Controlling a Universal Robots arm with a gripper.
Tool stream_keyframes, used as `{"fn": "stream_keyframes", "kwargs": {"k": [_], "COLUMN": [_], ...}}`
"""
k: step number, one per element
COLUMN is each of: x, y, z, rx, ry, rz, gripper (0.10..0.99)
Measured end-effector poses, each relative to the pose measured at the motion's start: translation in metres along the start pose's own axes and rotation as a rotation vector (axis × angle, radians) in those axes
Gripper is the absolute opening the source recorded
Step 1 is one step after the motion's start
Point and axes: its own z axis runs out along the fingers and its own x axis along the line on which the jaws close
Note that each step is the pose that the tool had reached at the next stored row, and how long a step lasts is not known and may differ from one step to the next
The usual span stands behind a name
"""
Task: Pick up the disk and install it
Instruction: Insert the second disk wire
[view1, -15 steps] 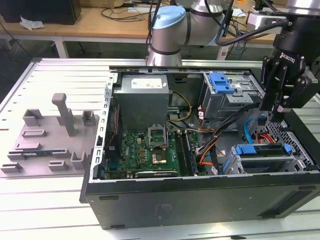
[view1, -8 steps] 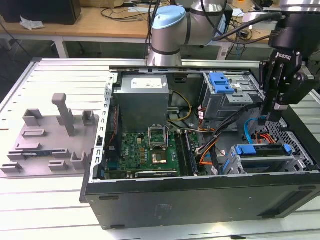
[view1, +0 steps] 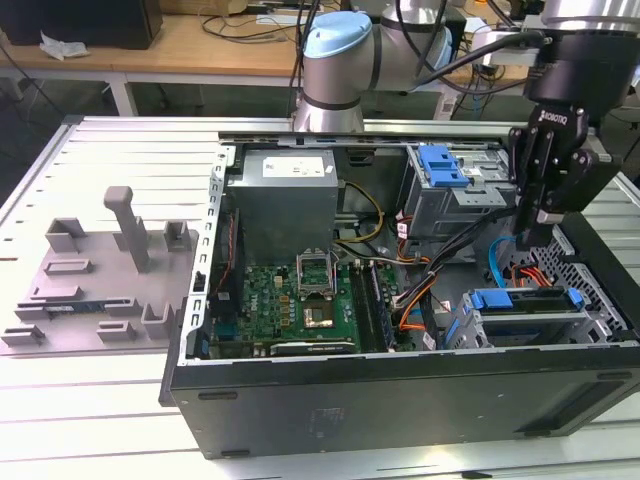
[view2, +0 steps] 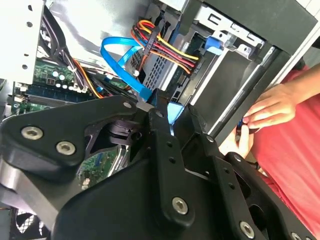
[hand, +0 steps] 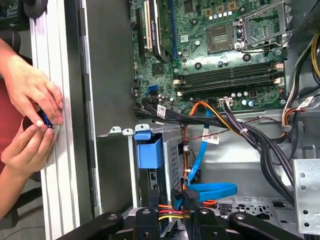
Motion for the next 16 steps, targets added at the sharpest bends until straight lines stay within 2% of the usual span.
{"fn": "stream_keyframes", "kwargs": {"k": [6, 12, 16], "x": [-0.0033, -0.0068, -0.0073], "y": [0.0003, 0.0001, -0.0005], "z": [0.0013, 0.0026, 0.0035], "rx": [-0.010, -0.008, -0.004], "ry": [0.0021, 0.0100, 0.0117], "rz": [0.031, 0.032, 0.034], "gripper": [0.329, 0.329, 0.329]}}
